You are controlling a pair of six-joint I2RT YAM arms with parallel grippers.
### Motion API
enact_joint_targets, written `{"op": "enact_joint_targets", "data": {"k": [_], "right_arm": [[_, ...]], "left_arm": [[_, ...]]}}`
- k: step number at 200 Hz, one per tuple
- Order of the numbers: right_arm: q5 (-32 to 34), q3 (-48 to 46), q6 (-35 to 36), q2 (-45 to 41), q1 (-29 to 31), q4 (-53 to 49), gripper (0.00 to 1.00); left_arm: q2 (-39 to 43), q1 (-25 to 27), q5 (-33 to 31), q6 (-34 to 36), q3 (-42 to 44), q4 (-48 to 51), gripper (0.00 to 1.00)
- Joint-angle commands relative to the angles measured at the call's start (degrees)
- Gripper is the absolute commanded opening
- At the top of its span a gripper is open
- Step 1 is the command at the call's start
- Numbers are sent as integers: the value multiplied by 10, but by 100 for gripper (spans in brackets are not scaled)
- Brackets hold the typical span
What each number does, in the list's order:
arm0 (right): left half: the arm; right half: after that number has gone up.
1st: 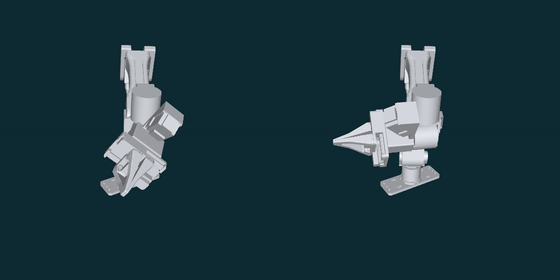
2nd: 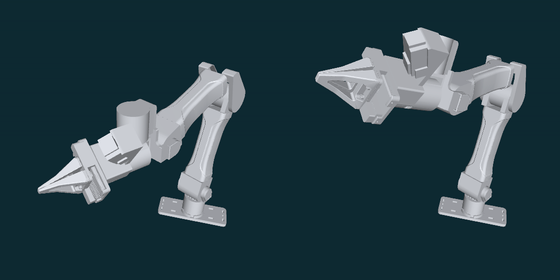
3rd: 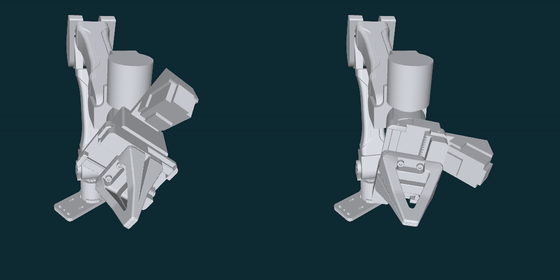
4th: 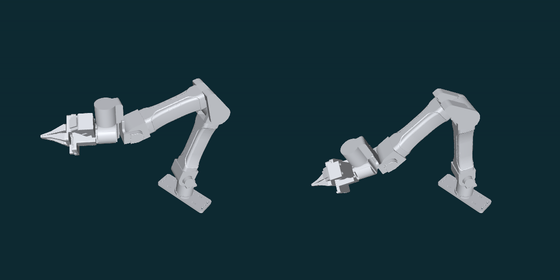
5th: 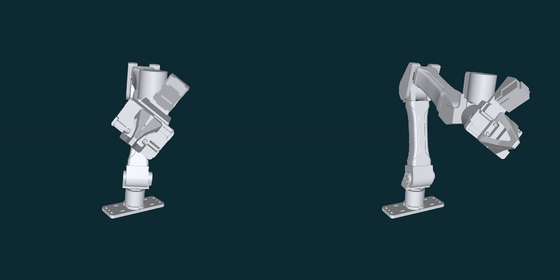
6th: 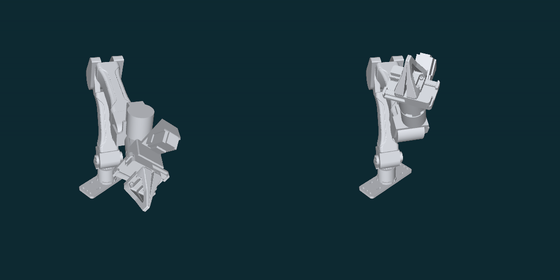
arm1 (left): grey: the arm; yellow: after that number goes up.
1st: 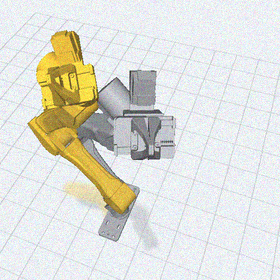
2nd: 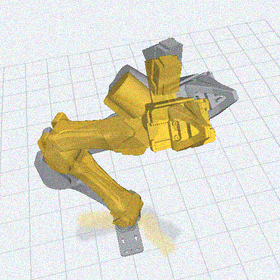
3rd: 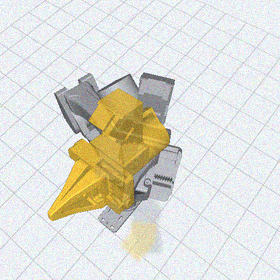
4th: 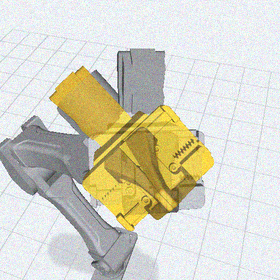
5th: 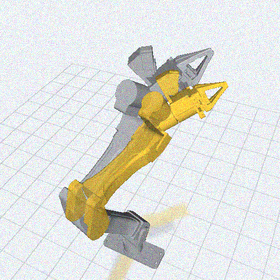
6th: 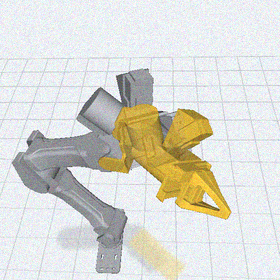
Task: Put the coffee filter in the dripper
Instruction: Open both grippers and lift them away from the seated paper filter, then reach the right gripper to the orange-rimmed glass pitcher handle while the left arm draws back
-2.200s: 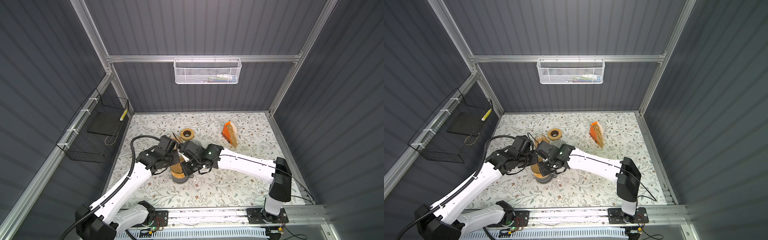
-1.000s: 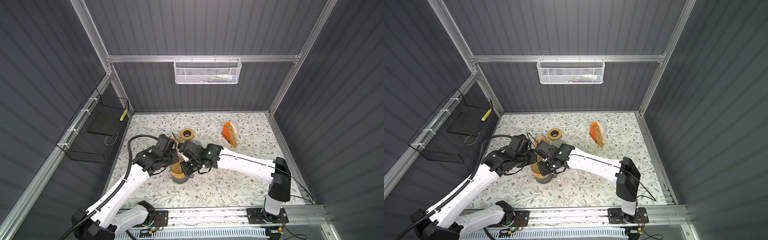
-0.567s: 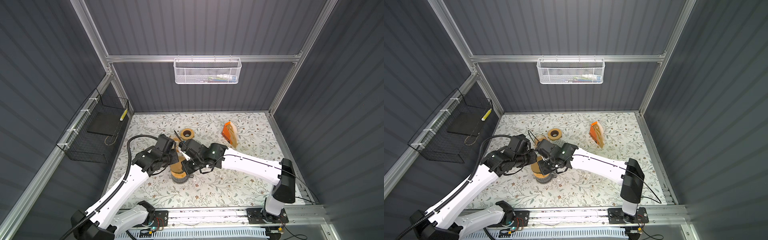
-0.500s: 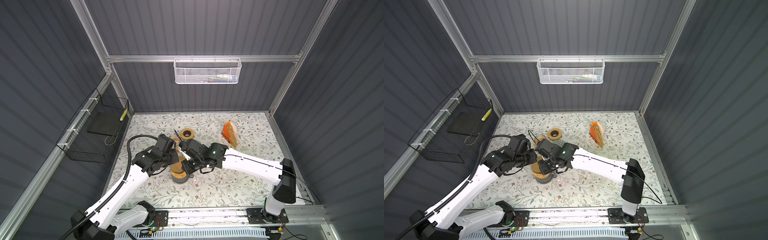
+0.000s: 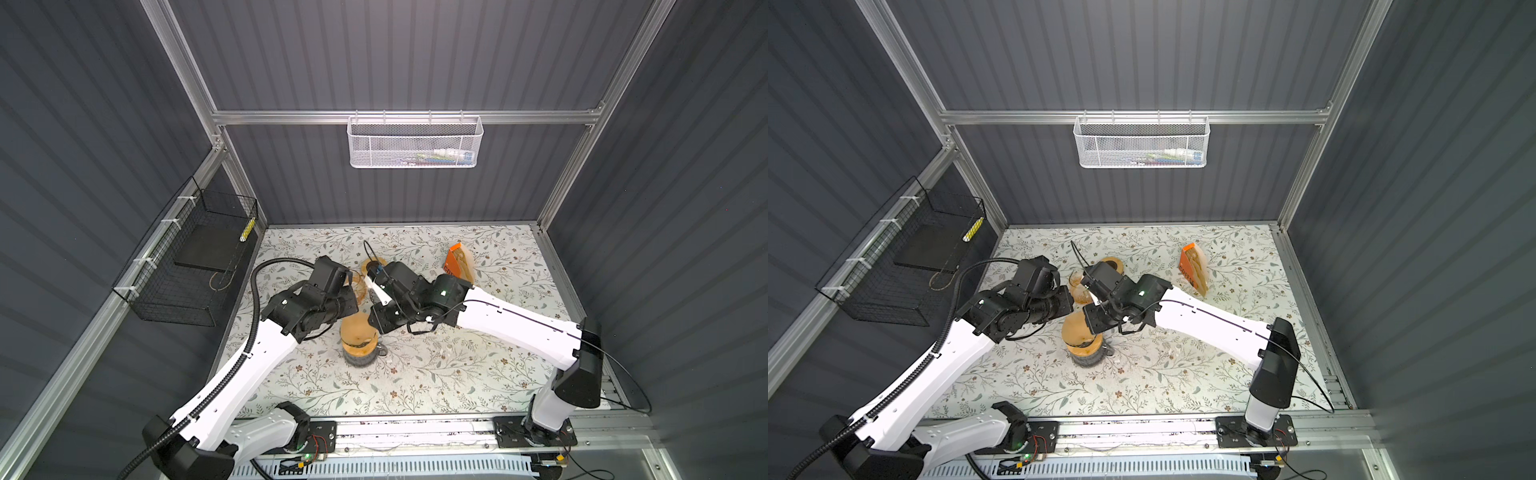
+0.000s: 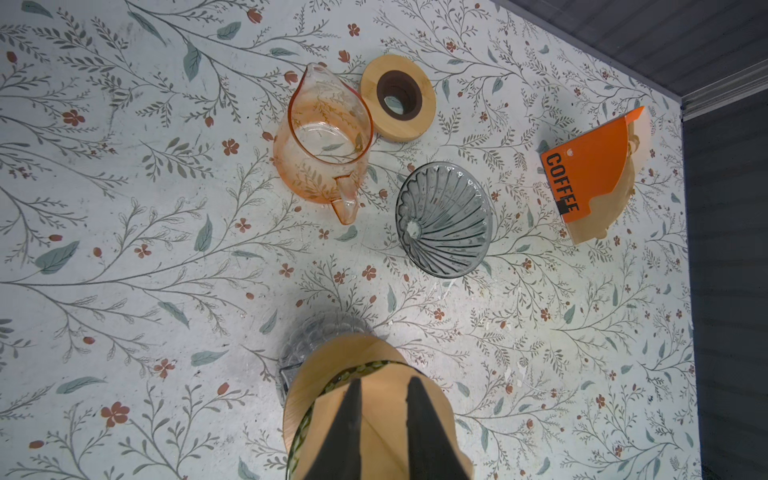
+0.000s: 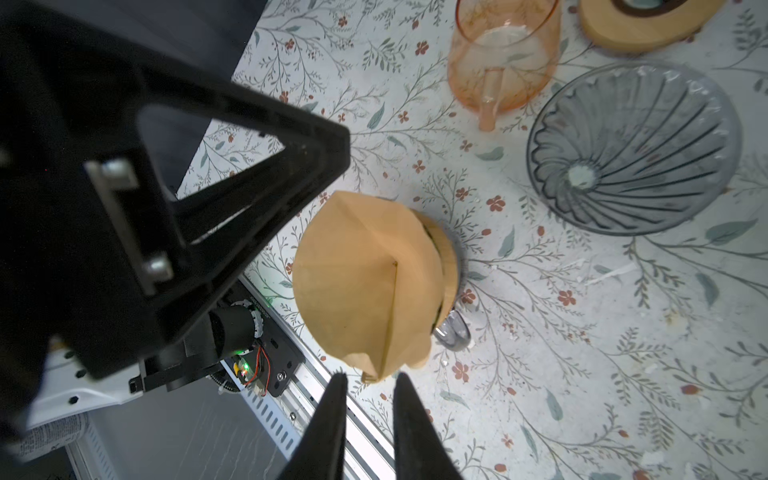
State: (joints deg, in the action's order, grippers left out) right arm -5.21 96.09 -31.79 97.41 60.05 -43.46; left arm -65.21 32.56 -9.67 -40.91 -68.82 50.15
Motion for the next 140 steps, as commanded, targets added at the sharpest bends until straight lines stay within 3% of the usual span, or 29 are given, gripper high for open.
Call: {"op": "enact_joint_targets", "data": {"k": [1, 30, 66, 140], "right_arm": [[-24, 19, 18, -14, -41, 4, 24], [-47, 34, 43, 1, -97, 16, 26], [-46, 78, 80, 56, -145, 22, 26], [-89, 168, 115, 219, -172, 73, 27]], "left_arm": [[-12, -28, 10, 13, -22, 9, 22], [-30, -104, 93, 23, -19, -23, 22], [-72, -134, 122, 32, -38, -43, 22], [-121, -248, 252, 7, -32, -120, 24]]}}
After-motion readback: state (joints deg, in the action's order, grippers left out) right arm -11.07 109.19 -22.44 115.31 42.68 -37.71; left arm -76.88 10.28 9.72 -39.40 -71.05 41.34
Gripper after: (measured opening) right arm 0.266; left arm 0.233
